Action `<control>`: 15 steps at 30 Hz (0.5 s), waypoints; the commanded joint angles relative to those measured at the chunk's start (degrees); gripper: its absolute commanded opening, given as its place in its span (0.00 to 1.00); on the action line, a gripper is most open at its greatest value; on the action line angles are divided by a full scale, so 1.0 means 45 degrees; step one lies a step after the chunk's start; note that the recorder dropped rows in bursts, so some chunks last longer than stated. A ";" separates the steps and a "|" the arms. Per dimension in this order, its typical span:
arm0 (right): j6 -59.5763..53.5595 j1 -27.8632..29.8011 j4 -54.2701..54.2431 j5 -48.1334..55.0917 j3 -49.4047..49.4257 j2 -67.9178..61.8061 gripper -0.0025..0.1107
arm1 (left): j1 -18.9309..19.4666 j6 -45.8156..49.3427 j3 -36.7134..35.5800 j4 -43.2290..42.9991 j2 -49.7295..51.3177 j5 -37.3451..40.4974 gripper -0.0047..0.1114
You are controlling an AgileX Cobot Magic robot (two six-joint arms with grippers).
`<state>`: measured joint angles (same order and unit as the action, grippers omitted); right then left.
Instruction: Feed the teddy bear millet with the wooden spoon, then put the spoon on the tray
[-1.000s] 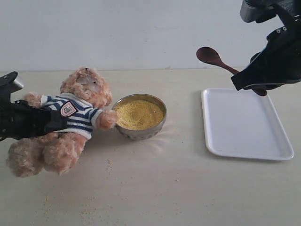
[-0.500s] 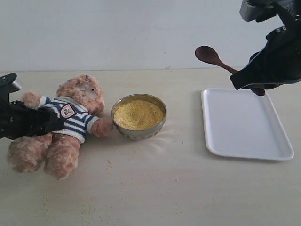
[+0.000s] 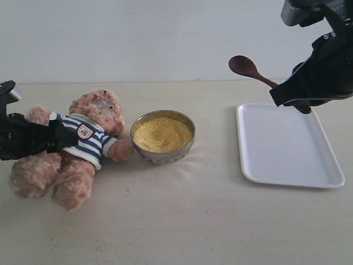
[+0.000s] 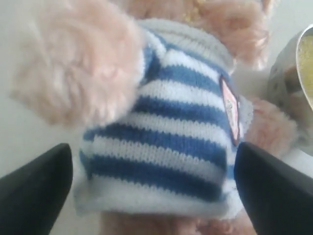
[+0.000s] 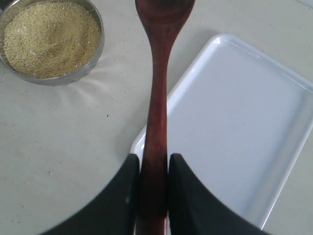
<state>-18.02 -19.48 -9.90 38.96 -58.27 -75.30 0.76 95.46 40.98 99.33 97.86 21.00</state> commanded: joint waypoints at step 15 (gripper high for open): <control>-0.0101 0.0102 -0.0364 -0.0022 0.0008 0.0118 0.02 | 0.0021 -0.1783 -0.0801 -0.0514 -0.6909 -0.2899 0.42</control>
<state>-18.02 -19.48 -11.38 38.96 -58.27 -75.30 0.76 91.83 37.67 96.42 70.75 9.66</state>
